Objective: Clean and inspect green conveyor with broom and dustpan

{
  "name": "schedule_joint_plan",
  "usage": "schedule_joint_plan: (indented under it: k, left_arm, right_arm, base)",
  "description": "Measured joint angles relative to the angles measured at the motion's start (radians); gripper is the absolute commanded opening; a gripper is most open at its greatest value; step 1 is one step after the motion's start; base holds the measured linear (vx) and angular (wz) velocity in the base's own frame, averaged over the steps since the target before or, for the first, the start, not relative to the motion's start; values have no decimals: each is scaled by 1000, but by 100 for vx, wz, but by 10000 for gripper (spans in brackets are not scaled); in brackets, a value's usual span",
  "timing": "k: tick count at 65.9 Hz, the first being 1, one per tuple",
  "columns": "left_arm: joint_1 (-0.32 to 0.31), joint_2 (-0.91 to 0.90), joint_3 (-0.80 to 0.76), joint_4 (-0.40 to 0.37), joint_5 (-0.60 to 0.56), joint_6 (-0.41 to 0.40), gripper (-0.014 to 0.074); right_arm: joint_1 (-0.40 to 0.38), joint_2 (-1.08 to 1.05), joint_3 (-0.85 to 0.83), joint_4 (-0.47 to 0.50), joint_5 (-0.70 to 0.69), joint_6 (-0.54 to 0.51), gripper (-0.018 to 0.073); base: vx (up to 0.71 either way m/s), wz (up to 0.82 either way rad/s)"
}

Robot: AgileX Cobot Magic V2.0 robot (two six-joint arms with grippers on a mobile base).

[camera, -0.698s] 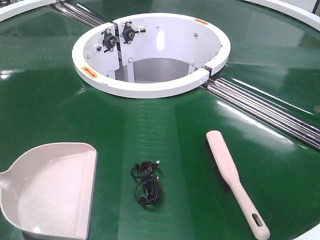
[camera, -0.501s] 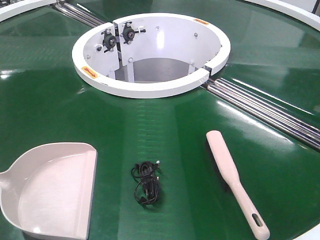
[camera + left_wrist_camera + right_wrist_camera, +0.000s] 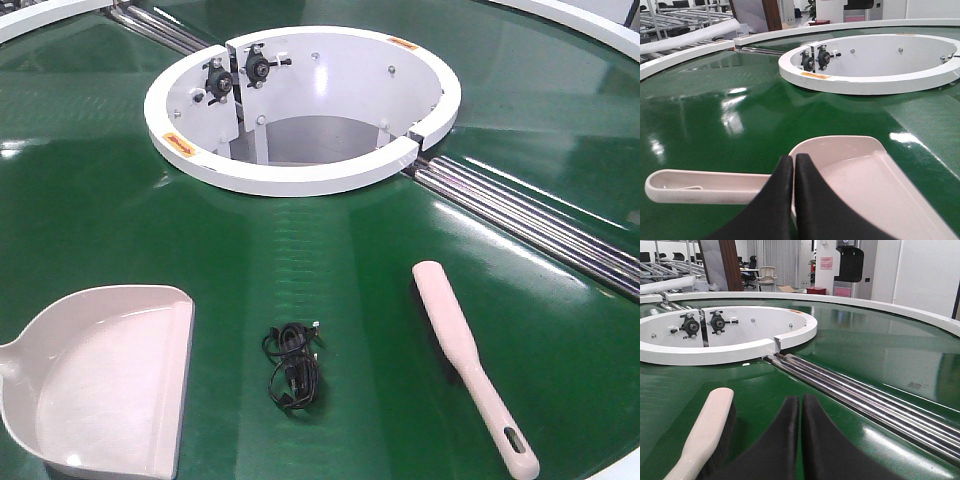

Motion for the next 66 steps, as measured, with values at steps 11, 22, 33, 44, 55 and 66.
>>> schedule_joint_plan:
  k: [11, 22, 33, 44, 55, 66]
  left_arm:
    - [0, 0, 0, 0, 0, 0, -22]
    - [0, 0, 0, 0, 0, 0, -22]
    - [0, 0, 0, 0, -1, 0, -22]
    - [0, 0, 0, -67, -69, 0, -22]
    - [0, 0, 0, -257, -238, -2, -22]
    - [0, 0, -43, -332, -346, -3, -22]
  right_arm:
    - [0, 0, 0, 0, 0, 0, -5]
    - [0, 0, 0, 0, -5, 0, -5]
    - [0, 0, 0, 0, -86, 3, -5]
    - [0, 0, 0, 0, -256, 3, -5]
    - [0, -1, -1, 0, -375, 16, -5]
    - [0, -3, -114, 0, -298, 30, -5]
  base:
    - [0, 0]
    - [0, 0]
    - [0, 0]
    - [0, 0]
    - [0, 0]
    - [0, 0]
